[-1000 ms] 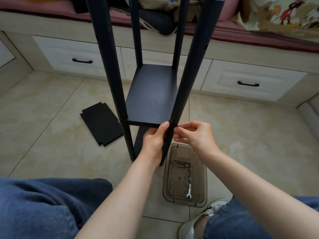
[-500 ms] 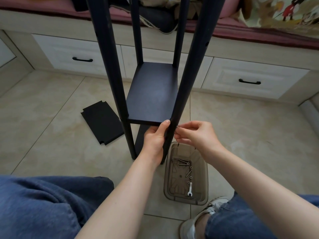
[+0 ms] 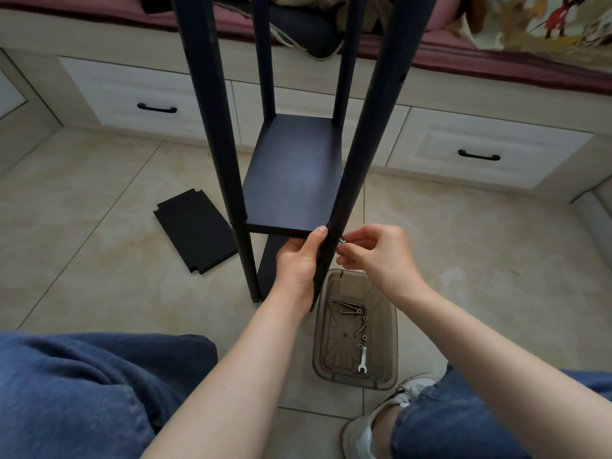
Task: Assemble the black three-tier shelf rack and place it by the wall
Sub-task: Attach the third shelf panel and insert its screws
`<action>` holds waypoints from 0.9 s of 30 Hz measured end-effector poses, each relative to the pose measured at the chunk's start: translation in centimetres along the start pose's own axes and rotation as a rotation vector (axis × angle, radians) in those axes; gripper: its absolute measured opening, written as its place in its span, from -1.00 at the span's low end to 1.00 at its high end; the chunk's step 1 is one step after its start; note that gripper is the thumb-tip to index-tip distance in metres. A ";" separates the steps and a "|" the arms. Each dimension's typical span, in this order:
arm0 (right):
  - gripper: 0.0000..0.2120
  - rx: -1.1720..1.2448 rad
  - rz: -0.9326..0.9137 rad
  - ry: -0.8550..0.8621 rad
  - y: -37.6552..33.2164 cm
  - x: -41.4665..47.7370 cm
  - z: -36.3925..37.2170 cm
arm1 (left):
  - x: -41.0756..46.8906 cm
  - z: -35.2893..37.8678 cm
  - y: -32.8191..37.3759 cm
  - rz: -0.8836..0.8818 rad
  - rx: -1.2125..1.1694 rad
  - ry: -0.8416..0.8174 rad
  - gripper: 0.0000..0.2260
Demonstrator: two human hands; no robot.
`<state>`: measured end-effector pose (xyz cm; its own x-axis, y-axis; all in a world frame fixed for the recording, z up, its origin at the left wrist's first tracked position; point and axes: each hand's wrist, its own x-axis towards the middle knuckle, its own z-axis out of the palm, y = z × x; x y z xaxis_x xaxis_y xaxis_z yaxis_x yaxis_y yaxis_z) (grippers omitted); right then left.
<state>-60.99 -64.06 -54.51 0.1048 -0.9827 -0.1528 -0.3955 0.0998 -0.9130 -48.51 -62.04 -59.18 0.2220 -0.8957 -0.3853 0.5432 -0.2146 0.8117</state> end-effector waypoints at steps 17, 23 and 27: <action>-0.96 -0.052 0.000 -0.133 -0.2 1.0 -1.2 | 0.2 0.3 0.0 0.006 -0.036 -0.015 -0.82; -0.95 0.031 0.071 -0.190 -0.3 1.3 -1.7 | 0.1 0.4 0.2 0.001 -0.066 -0.036 -0.87; -0.98 0.021 0.054 -0.166 -0.2 1.4 -1.7 | -0.1 0.5 0.4 0.013 -0.085 -0.064 -0.90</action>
<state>-62.31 -65.68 -53.94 0.2341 -0.9366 -0.2609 -0.3856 0.1569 -0.9092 -48.75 -62.19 -58.61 0.1786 -0.9217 -0.3442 0.6079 -0.1717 0.7752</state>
